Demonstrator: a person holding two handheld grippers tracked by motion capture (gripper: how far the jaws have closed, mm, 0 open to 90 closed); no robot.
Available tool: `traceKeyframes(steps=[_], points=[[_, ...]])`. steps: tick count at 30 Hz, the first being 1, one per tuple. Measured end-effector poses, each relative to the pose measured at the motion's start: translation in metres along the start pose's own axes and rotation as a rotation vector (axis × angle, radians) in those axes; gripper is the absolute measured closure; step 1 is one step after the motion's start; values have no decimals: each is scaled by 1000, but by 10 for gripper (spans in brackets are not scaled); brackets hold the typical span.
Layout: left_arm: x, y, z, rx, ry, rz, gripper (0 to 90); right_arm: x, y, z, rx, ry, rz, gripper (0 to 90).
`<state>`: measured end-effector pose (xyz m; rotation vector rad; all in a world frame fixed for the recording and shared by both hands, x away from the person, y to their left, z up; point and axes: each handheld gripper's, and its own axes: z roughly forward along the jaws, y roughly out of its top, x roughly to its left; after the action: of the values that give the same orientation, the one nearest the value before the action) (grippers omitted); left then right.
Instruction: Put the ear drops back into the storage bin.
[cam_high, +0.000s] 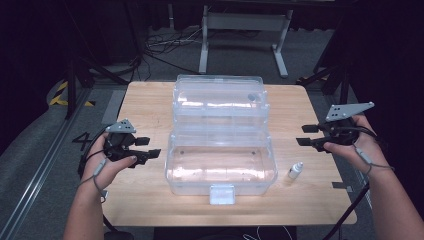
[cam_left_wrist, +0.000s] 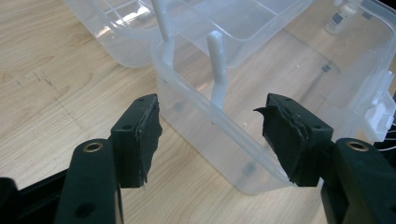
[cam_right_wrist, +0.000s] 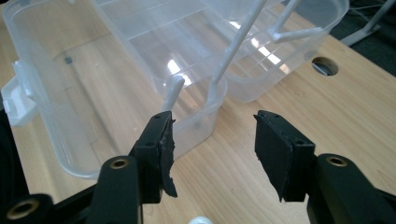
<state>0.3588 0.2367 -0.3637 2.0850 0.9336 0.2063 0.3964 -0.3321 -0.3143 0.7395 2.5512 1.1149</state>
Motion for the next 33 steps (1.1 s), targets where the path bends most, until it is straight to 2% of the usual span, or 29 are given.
traceKeyframes(steps=[3,4,15,21,33], points=[[0,-1,-1,4,6,1,374,3,2,5,35,19,-14,463],[0,-2,-1,1,5,-7,374,4,2,7,50,20,-18,461],[1,-3,-1,11,8,-2,376,6,2,22,186,37,-70,445],[1,-3,-2,11,7,-3,377,9,0,32,275,46,-81,431],[1,-3,0,19,6,-2,379,12,-8,49,408,80,-118,425]])
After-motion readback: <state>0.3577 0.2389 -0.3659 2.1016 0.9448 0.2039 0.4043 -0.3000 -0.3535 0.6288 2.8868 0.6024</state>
